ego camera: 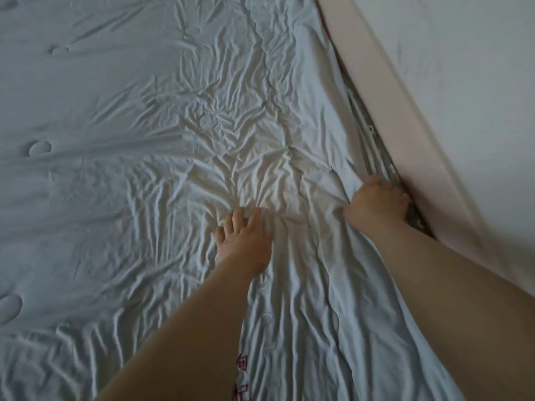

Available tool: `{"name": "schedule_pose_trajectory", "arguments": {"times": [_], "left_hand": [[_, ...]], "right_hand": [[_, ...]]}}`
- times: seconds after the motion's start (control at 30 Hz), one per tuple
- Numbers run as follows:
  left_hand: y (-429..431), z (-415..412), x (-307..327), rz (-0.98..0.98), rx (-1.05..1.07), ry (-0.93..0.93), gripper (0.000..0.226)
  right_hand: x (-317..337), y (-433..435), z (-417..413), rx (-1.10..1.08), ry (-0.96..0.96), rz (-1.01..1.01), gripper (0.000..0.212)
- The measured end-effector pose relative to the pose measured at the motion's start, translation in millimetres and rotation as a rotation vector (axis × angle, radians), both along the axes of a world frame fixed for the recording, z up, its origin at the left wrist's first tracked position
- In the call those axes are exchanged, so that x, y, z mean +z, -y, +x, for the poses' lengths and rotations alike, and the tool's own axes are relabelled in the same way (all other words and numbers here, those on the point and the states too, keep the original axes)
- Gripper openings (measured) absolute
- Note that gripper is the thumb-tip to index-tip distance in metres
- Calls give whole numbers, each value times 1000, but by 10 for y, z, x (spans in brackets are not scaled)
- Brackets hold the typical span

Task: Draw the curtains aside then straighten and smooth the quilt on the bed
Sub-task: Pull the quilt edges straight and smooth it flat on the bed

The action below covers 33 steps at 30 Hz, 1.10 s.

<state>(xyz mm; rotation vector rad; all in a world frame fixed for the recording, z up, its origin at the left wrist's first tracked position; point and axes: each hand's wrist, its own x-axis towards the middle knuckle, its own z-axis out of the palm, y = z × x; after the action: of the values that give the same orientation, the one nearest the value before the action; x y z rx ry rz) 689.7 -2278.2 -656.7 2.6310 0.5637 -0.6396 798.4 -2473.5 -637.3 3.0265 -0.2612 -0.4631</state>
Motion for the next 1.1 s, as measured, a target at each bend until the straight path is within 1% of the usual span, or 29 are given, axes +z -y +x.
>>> {"name": "schedule_pose_trajectory", "arguments": {"times": [0.07,0.1,0.17,0.23,0.33,0.4,0.5,0.57,0.67,0.77,0.83,0.87,0.97,1.03,1.1], "left_hand": [[44,-89,-6,18,1,-11,57],[72,-140,1,25,7,-13,57],[135,-240,28,30,19,0,55],[198,-343,61,32,24,12,56],[241,-460,86,27,26,-10,59],[258,-536,101,14,32,-27,59],[300,-647,133,8,40,-40,58],[322,-711,151,15,42,-54,59],[350,-799,152,23,35,-69,61],[413,-891,136,43,23,-63,62],[454,-946,125,47,16,-43,62],[471,-982,120,43,10,-28,62],[484,-1062,118,30,-2,50,65],[469,-1197,133,32,-37,101,64],[470,-1319,154,35,-53,144,64]], "right_hand": [[0,25,-117,33,34,34,58],[3,46,-183,35,47,87,57],[40,84,-289,6,42,206,59],[84,137,-373,12,1,225,60],[91,190,-468,100,-6,154,52],[85,192,-563,137,20,94,52],[47,205,-718,147,56,106,63],[37,219,-806,148,48,139,69],[71,264,-856,124,-22,134,60],[90,313,-944,114,-39,107,41],[114,363,-991,131,-8,116,31],[156,420,-993,150,37,109,30],[327,743,-809,241,198,-47,31],[410,923,-793,275,230,-121,30],[363,990,-857,298,245,-176,36]]}}
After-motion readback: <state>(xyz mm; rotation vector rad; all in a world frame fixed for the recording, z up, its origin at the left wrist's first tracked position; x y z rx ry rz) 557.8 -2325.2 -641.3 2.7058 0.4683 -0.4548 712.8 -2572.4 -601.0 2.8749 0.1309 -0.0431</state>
